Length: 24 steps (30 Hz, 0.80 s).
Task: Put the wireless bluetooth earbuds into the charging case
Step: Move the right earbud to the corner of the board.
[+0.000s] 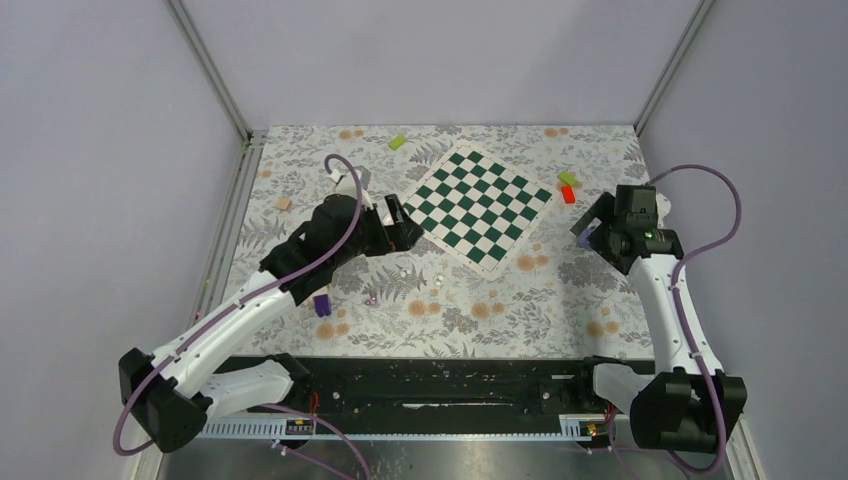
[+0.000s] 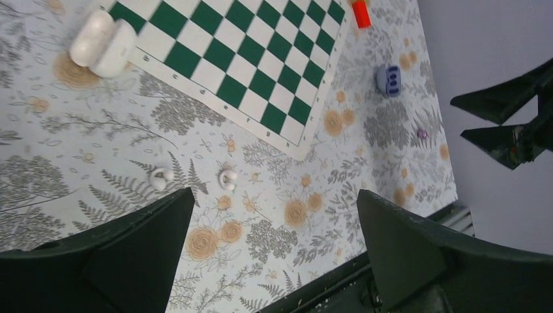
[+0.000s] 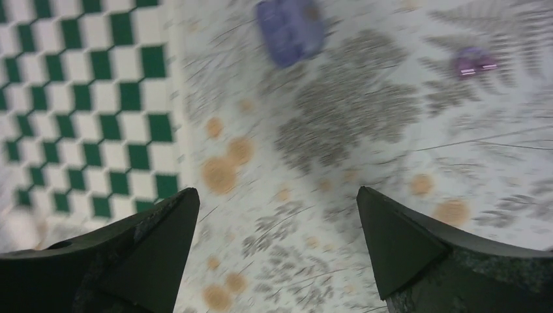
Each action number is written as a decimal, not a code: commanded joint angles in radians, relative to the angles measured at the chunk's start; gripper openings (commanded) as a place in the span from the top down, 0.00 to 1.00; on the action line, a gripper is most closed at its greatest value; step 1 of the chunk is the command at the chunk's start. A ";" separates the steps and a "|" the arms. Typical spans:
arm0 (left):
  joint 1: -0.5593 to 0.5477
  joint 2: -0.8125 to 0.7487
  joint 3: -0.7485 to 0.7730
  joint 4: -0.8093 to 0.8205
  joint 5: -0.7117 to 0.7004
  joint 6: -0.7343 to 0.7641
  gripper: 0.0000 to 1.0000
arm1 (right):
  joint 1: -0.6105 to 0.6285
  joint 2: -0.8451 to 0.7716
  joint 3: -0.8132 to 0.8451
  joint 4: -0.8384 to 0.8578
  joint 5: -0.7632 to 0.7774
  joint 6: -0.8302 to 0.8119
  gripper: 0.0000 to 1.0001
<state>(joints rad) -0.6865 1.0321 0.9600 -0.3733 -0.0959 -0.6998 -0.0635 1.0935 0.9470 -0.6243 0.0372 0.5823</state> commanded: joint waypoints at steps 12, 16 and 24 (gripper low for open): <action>-0.001 0.104 0.099 -0.056 0.193 -0.007 0.01 | -0.303 0.232 -0.071 0.124 0.329 0.109 0.31; 0.000 0.100 0.092 -0.058 0.192 -0.012 0.01 | -0.343 0.341 -0.032 0.111 0.315 0.107 0.37; -0.001 0.116 0.109 -0.058 0.173 -0.013 0.01 | -0.395 0.451 -0.006 0.165 0.258 0.103 0.43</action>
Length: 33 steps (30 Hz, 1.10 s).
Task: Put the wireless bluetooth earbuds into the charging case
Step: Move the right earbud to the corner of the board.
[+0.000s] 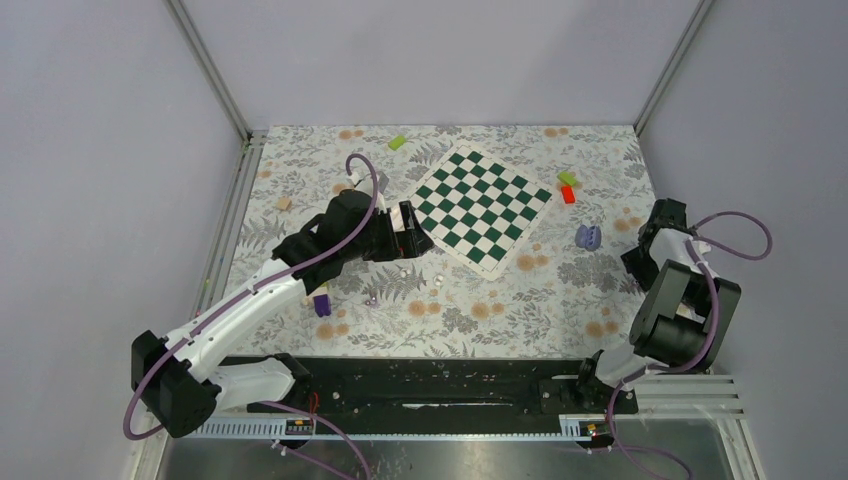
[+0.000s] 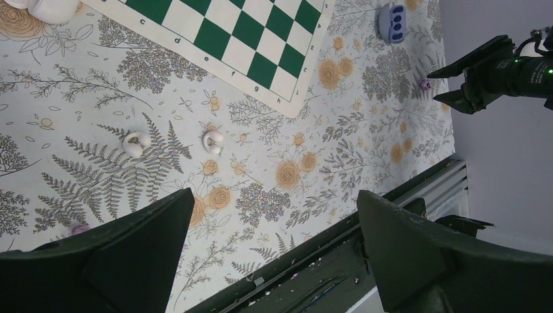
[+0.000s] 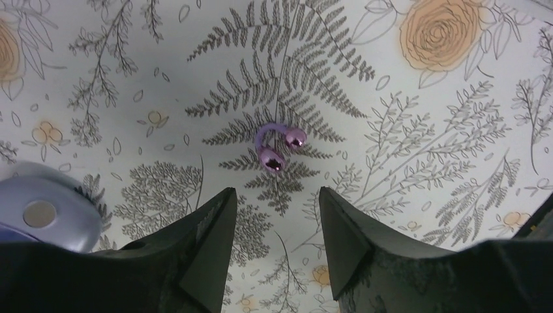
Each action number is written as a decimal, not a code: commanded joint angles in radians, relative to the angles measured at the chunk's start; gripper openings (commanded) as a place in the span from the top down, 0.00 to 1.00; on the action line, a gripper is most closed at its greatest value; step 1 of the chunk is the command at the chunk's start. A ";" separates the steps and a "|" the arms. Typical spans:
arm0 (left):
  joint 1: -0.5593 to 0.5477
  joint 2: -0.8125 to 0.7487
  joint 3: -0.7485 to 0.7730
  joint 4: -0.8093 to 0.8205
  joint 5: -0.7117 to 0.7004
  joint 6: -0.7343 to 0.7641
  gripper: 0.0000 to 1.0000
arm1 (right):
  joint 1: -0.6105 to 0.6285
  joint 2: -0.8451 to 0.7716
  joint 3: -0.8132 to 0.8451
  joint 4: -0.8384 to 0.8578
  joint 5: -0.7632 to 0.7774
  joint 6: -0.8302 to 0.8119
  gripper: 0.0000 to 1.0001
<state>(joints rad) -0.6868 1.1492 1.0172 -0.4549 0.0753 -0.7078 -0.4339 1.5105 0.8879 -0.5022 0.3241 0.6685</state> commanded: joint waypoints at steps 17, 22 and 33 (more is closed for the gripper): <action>0.000 0.039 0.063 0.025 0.017 -0.018 0.01 | -0.056 0.150 0.062 0.088 -0.086 0.010 0.47; 0.000 0.032 0.054 0.025 0.015 -0.017 0.01 | -0.055 0.149 0.058 0.090 -0.081 0.004 0.57; 0.000 -0.002 0.032 -0.002 -0.009 0.007 0.01 | -0.056 0.061 0.009 0.090 -0.106 -0.013 0.70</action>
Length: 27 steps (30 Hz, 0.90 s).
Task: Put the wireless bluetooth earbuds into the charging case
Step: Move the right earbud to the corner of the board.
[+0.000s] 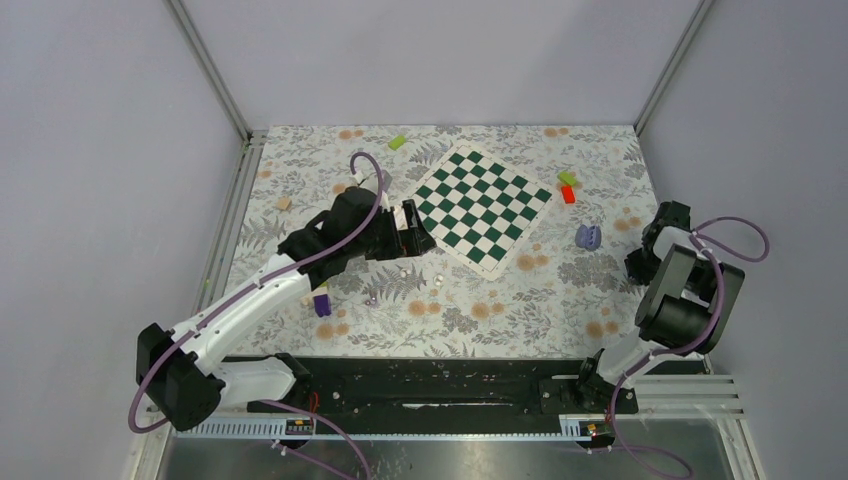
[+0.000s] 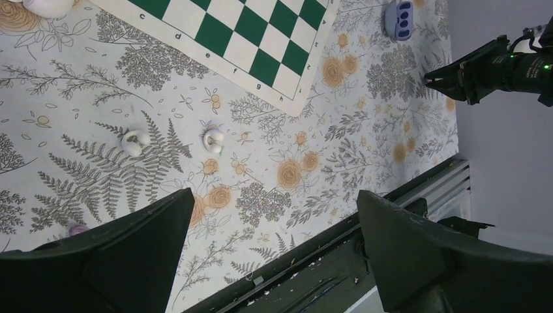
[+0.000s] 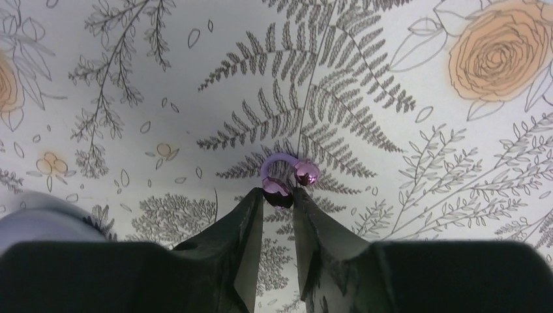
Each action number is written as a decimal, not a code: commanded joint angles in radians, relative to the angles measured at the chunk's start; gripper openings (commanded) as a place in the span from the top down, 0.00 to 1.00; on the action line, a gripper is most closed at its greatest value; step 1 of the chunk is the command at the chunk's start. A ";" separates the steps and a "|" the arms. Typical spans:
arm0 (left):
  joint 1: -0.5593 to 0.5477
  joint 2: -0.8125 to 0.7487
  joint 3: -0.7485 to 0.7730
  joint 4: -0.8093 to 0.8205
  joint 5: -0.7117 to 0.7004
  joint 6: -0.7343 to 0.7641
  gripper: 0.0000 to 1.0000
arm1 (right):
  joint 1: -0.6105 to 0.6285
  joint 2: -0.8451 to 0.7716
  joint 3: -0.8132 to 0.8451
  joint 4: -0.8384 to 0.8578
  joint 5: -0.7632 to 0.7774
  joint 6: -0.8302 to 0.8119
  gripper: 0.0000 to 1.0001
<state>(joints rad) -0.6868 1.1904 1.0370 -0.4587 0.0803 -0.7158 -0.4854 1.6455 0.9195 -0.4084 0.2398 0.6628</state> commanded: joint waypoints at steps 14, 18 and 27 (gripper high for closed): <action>0.004 -0.098 0.092 -0.122 -0.204 0.172 0.01 | 0.148 -0.390 -0.179 -0.001 -0.263 0.009 0.83; 0.021 -0.091 0.108 -0.154 -0.247 0.175 0.01 | 0.451 -0.448 -0.130 -0.069 -0.177 0.040 0.82; 0.116 -0.106 0.097 -0.223 -0.249 0.111 0.01 | 1.051 -0.287 0.017 -0.065 -0.078 0.170 0.82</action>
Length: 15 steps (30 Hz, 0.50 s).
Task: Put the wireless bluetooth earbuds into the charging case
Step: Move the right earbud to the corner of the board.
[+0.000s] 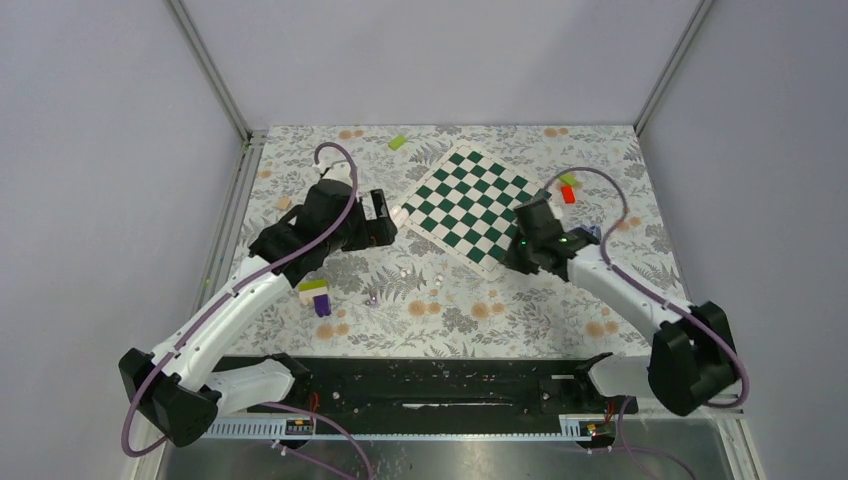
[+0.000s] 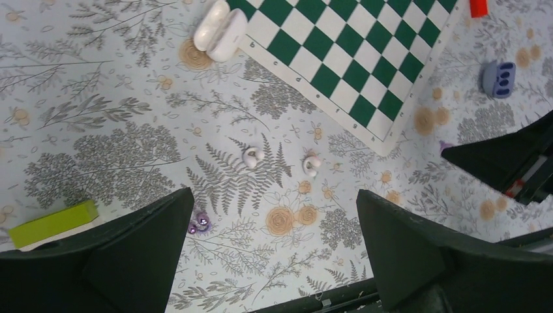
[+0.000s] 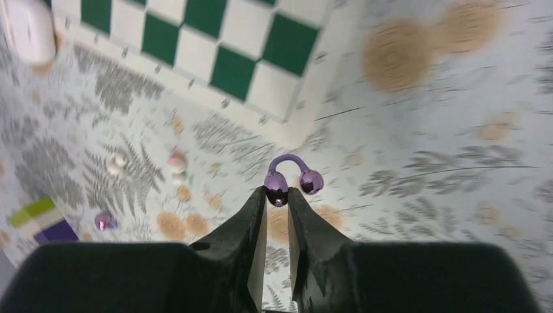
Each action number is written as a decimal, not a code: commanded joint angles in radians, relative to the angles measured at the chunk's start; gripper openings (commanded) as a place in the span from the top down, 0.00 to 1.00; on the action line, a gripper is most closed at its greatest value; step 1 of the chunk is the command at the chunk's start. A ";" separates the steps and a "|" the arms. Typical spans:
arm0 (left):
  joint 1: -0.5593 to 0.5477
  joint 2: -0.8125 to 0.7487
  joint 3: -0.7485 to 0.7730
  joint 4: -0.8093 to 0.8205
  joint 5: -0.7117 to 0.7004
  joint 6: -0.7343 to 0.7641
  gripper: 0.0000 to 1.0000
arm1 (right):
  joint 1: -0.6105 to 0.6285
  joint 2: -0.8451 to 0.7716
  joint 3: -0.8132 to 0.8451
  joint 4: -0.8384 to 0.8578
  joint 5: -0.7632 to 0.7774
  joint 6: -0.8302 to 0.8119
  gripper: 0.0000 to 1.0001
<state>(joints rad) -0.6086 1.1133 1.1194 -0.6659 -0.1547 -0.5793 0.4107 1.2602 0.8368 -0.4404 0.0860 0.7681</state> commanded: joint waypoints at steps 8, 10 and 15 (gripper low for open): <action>0.077 -0.106 -0.050 -0.013 0.000 -0.035 0.01 | 0.365 0.362 0.227 -0.001 0.054 0.058 0.79; 0.078 -0.127 -0.063 -0.012 -0.016 -0.035 0.01 | 0.393 0.401 0.240 0.003 0.045 0.056 0.74; 0.085 -0.136 -0.068 -0.011 0.007 -0.041 0.01 | 0.406 0.422 0.257 -0.011 0.052 0.038 0.25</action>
<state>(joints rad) -0.5343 0.9905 1.0519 -0.6998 -0.1493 -0.6109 0.8124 1.6886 1.0405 -0.4324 0.1104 0.8127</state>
